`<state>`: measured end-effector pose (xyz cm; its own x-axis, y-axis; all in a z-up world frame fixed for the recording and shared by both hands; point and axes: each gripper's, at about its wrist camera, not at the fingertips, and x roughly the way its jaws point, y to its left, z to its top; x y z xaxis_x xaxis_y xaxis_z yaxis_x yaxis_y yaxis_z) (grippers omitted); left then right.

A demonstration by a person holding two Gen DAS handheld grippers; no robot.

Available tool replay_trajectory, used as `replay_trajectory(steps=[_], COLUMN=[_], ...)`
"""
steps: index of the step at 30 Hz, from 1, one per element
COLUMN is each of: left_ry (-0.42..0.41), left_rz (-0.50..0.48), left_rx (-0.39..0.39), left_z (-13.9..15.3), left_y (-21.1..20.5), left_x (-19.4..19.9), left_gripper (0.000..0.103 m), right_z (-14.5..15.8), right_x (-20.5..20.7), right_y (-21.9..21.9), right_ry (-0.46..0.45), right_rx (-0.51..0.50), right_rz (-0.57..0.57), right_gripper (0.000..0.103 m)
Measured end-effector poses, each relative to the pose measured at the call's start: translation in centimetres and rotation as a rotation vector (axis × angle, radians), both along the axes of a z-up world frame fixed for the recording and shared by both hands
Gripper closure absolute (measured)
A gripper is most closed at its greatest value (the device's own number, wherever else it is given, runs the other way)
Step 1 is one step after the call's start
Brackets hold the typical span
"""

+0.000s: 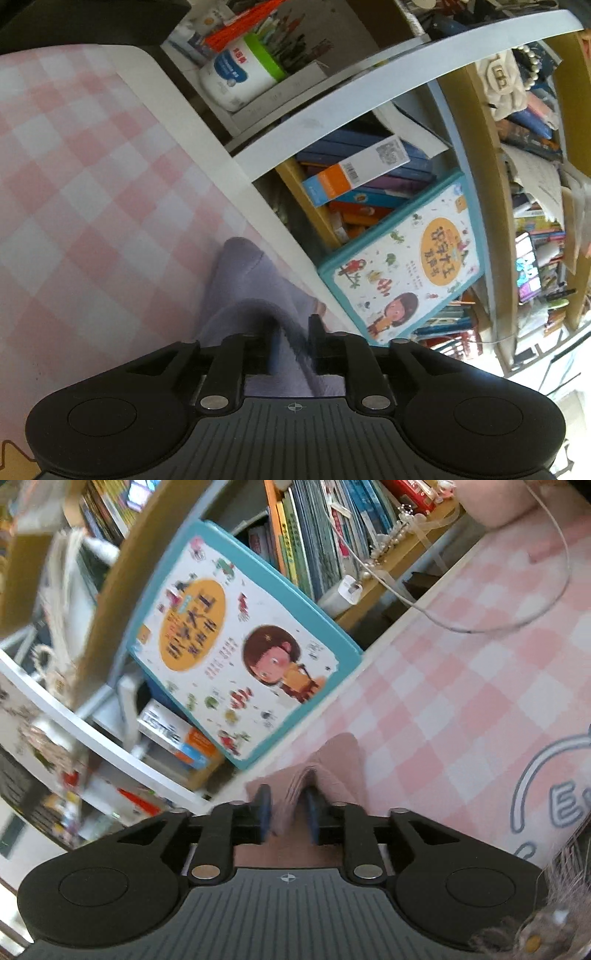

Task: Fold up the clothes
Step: 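Lift the hem with both grippers and fold it up toward the collar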

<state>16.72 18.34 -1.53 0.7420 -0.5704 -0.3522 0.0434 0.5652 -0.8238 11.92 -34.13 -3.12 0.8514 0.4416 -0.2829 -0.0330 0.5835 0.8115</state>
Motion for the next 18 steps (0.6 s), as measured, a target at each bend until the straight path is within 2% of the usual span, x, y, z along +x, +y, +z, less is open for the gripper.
replay_trajectory(steps=[1,2,4,5,7,9,10,11,13,16,17,18], left_ry=[-0.041,-0.090,-0.225,-0.275,-0.300,-0.324,-0.335,-0.347,-0.330,-0.246,-0.210,-0.186], left_rz=[0.008,0.021,0.052,0.059,0.052,0.045,0.041,0.038,0.004,-0.031,-0.033,-0.028], left_rx=[0.012,0.028,0.095,0.143,0.281,0.419,0.488,0.557,0.646,0.728,0.749,0.751], left_z=[0.7,1.5,3.3,4.0,4.4,4.8,5.0,5.2,4.6,2.9,2.3,1.8], left_y=[0.2,0.3,0.6,0.4,-1.0,-2.4,-3.1,-3.8,-5.2,-6.1,-6.1,-5.8], left_x=[-0.4,-0.9,-2.7,-3.3,-3.7,-4.1,-4.3,-4.4,-4.1,-2.7,-2.2,-1.8], left_gripper=[0.064,0.059,0.058,0.058,0.059,0.060,0.061,0.064,0.068,0.069,0.075,0.078], right_z=[-0.1,0.4,1.7,2.4,3.8,5.0,5.4,5.8,5.8,4.5,3.9,3.7], right_x=[-0.2,-0.3,-0.9,-1.4,-2.3,-2.7,-2.8,-2.9,-2.7,-1.5,-1.0,-0.9], right_y=[-0.1,-0.1,0.0,0.2,0.5,2.2,3.2,4.3,6.2,7.5,7.6,7.2], right_ry=[-0.010,-0.020,-0.057,-0.084,-0.137,-0.153,-0.153,-0.154,-0.153,-0.092,-0.058,-0.049], right_rx=[0.017,0.004,-0.059,-0.109,-0.210,-0.392,-0.500,-0.607,-0.747,-0.849,-0.890,-0.872], right_rz=[0.002,0.008,0.001,-0.013,-0.039,-0.024,-0.015,-0.005,0.027,0.073,0.068,0.062], right_gripper=[0.071,0.065,0.056,0.055,0.055,0.057,0.062,0.074,0.084,0.092,0.094,0.096])
